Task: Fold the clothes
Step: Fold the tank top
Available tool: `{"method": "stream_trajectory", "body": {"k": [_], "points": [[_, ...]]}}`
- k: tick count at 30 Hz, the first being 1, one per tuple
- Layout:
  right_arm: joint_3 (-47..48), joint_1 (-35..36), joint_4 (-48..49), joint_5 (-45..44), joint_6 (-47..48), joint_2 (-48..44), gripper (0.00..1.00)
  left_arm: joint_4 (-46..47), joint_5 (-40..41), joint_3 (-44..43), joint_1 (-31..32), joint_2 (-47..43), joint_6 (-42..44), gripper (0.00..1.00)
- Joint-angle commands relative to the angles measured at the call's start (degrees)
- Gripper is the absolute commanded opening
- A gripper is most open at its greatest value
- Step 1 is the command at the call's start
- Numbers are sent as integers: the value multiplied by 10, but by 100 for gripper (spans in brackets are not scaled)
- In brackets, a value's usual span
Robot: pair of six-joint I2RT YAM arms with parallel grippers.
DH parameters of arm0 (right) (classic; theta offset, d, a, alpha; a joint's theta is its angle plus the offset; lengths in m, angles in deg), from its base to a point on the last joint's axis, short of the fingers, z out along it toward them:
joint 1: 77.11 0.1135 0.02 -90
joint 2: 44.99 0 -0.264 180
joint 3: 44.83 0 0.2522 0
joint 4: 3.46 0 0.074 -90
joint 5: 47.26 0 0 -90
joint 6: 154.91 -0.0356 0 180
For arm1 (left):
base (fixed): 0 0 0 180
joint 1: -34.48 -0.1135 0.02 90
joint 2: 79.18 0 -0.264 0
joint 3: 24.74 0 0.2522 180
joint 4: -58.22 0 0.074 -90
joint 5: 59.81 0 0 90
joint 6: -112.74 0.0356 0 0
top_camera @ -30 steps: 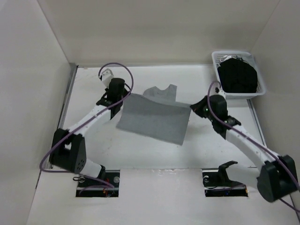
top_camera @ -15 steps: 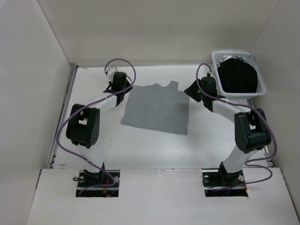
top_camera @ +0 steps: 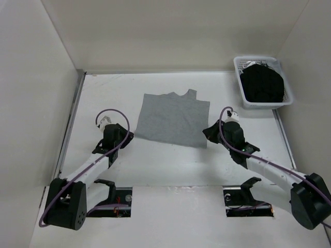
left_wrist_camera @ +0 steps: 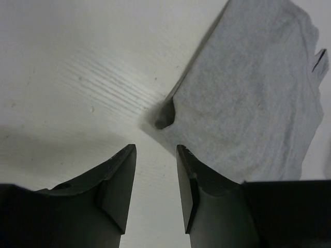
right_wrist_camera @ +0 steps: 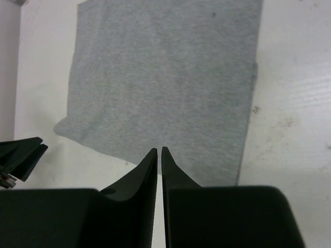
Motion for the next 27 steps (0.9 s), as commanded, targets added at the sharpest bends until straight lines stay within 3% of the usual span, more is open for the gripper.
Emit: {"method": "stream_trajectory", "body": {"k": [1,8,13,19,27], "points": [[-26,3,9,-14,-13,-31,12,59,-84,10,-24,33,-20,35],[-78,6,-10,-13,-38,-75,15,152,-118,9,-38,117,-47,34],[-91,11,-6,-16,-49,-74,22,162,-117,5,-32,137,-47,31],[-95,28,-7,-41,-78,-56,37,187,-104,4,-40,158,-44,20],[-91,52,-60,-74,-135,-30,44,213,-91,10,-42,162,-47,5]]}}
